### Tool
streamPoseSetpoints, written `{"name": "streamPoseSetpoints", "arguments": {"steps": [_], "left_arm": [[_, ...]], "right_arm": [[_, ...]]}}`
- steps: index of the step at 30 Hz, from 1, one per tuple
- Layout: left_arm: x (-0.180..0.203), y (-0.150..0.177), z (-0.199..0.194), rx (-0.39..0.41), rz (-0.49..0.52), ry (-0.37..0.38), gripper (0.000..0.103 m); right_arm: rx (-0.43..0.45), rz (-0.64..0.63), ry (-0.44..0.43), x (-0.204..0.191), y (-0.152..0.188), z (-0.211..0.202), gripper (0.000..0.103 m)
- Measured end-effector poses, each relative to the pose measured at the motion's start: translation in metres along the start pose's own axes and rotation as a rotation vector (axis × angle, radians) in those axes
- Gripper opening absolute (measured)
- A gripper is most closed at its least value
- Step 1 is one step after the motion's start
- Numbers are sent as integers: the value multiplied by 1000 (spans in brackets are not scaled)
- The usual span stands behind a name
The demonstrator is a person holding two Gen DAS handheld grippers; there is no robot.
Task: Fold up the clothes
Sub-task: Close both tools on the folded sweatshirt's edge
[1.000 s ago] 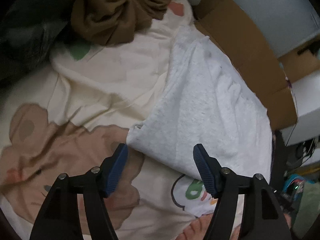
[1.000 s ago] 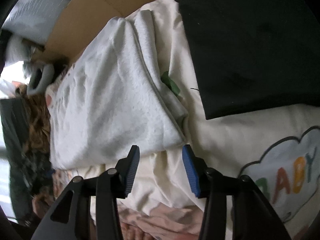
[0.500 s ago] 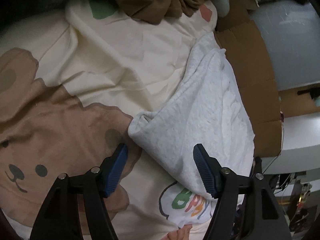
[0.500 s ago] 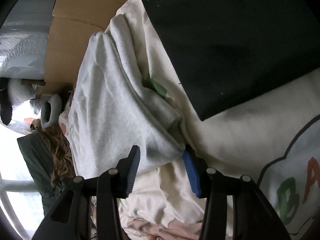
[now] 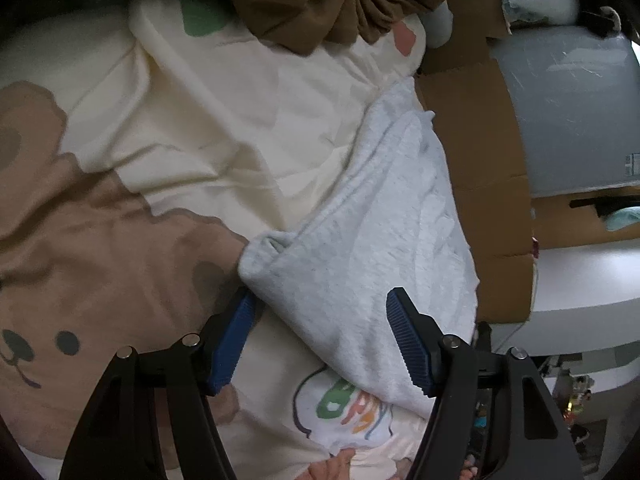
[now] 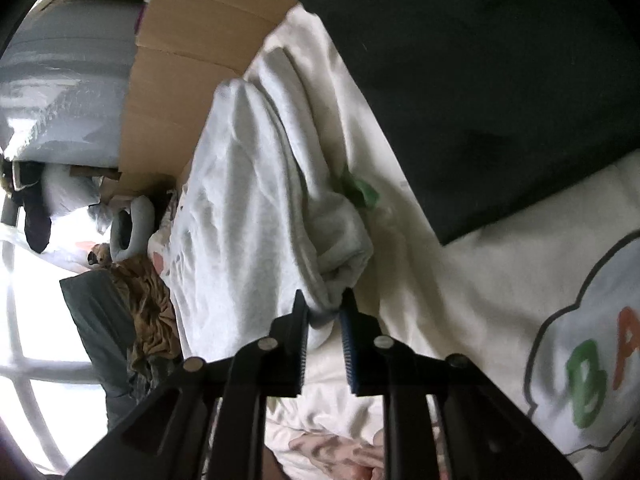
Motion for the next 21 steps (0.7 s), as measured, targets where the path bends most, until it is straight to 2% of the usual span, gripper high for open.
{"name": "streamPoseSetpoints", "arguments": {"steps": [1,3,11,13,14,21], "left_arm": [[1,0,1,-4,0,6,69],[1,-1,4,-10,-3,10,69],[-5,-1,9,-9,-31,19,69],[-5,-2,11,-4,-36,22,69],[-5,-3,11,-2,-39,25,69],[-8,-3,9,17,-65,46,69]], "right_arm": [[-4,13,-7,3,0,3,22],[-18,35,-21,12,0,5,40],[-40,66,-49,23,-4,29,41],[-33,64,-47,21,-6,29,29],[-28,62,-43,20,-7,28,15],[-7,62,-58,8,-6,20,11]]}}
Point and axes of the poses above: each gripper's, at about its wrist camera, not at the fingertips, and z roughly the way its jaws point, x to its right, y to its underside, the point moved 4 cm from there along z, roughly the way its jaws point, and after that the axes turned 3 degrees about -y, right-handed, at the moved point
